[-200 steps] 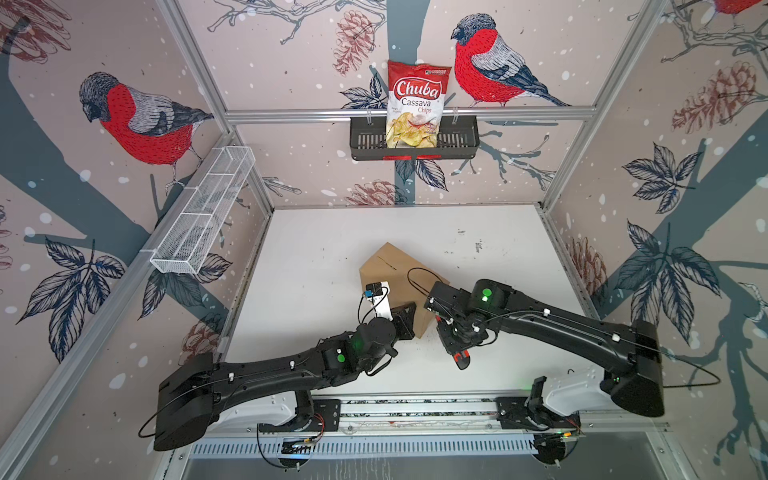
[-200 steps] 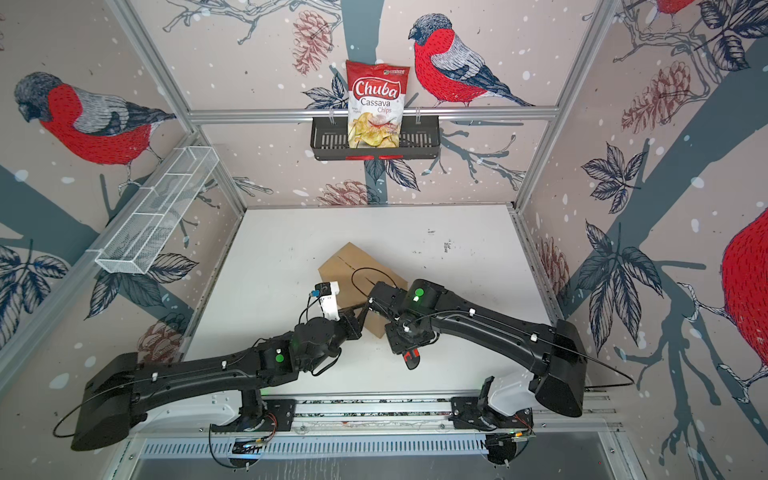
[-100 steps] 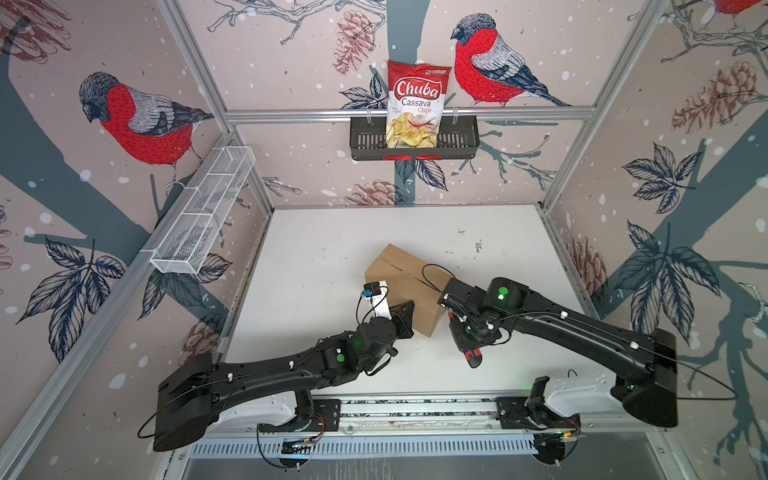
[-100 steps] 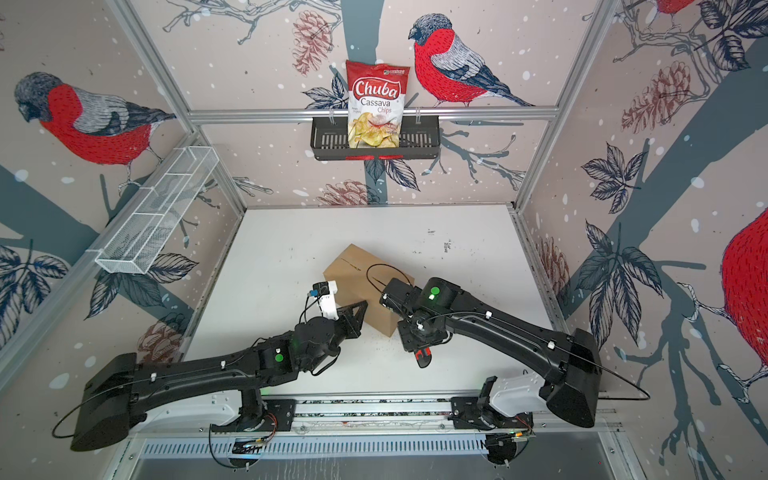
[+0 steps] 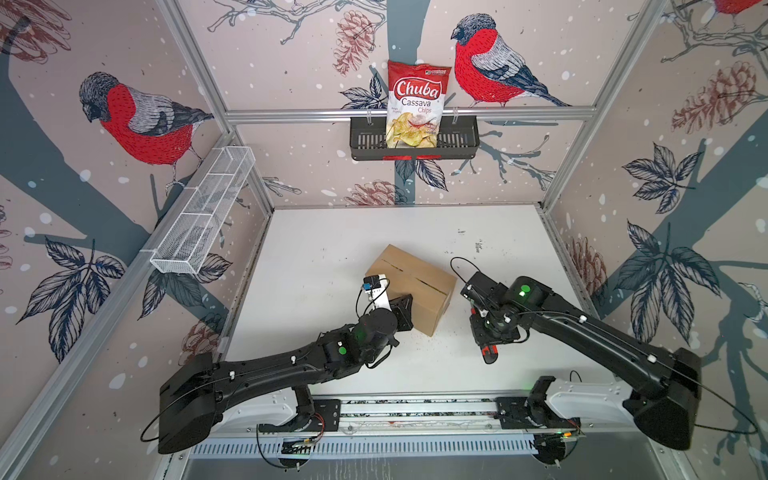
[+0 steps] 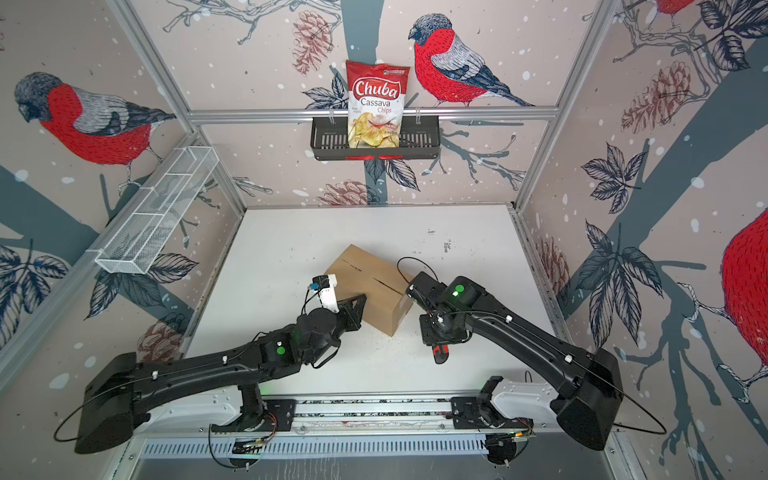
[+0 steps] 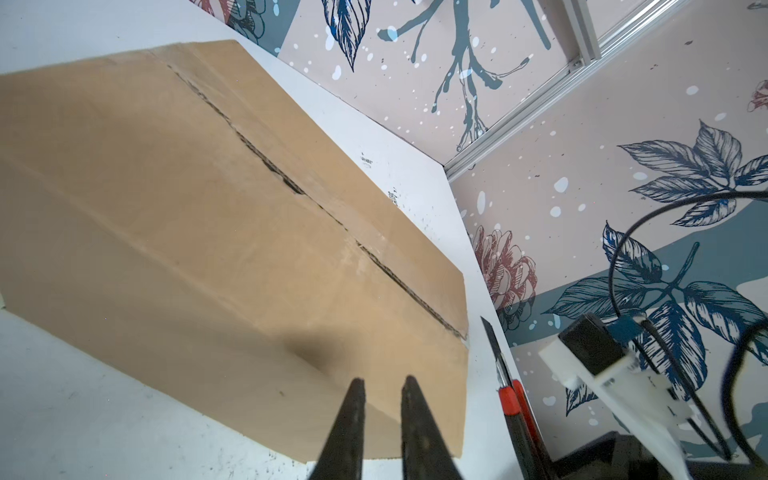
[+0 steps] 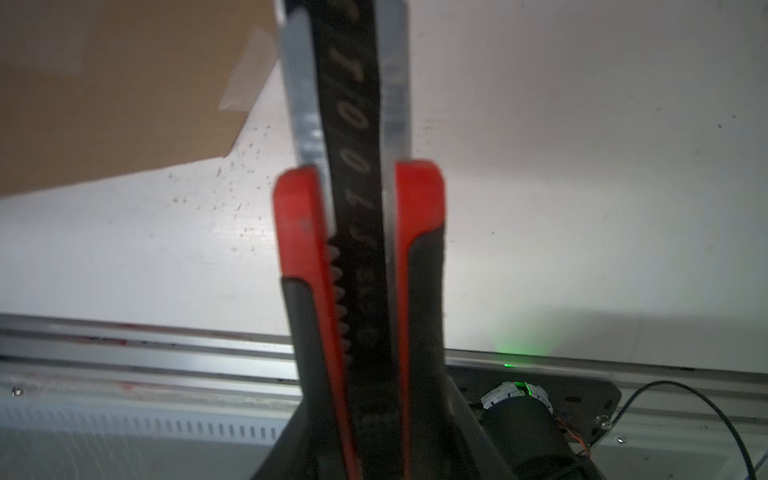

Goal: Unpack the express box
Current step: 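Set the knife down with the right gripper while the left releases the box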

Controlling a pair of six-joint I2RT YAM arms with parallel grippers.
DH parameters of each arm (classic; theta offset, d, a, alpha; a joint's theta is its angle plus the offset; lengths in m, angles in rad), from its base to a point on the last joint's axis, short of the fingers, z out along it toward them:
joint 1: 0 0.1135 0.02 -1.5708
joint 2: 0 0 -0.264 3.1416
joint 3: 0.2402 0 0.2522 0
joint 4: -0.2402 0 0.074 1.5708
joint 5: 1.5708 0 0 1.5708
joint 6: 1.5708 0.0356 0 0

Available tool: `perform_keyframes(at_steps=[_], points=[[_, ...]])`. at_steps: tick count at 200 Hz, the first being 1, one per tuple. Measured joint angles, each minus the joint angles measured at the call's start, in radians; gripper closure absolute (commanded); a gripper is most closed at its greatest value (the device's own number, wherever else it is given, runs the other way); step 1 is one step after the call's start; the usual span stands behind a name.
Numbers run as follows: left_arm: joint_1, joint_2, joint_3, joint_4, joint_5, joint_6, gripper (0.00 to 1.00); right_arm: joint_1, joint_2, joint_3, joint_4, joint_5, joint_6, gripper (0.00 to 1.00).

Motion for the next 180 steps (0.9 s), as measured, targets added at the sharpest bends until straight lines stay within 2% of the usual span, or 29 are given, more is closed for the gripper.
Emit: perform_keyframes(at_steps=[47,86,139,180], points=[[0.092,-0.061,0.018,-0.093,0.030,0.000,0.79,-0.254,0.098,-0.067,0.183,0.004,-0.096,0.82],[0.201,-0.125,0.058,-0.210,0.055,0.001,0.78,-0.404,0.297,-0.038,0.369,0.004,-0.213,0.82],[0.330,-0.152,0.058,-0.314,0.109,0.001,0.79,-0.502,0.520,0.053,0.510,-0.018,-0.327,0.77],[0.383,-0.124,0.070,-0.333,0.141,0.008,0.79,-0.524,0.618,0.100,0.552,-0.050,-0.370,0.65]])
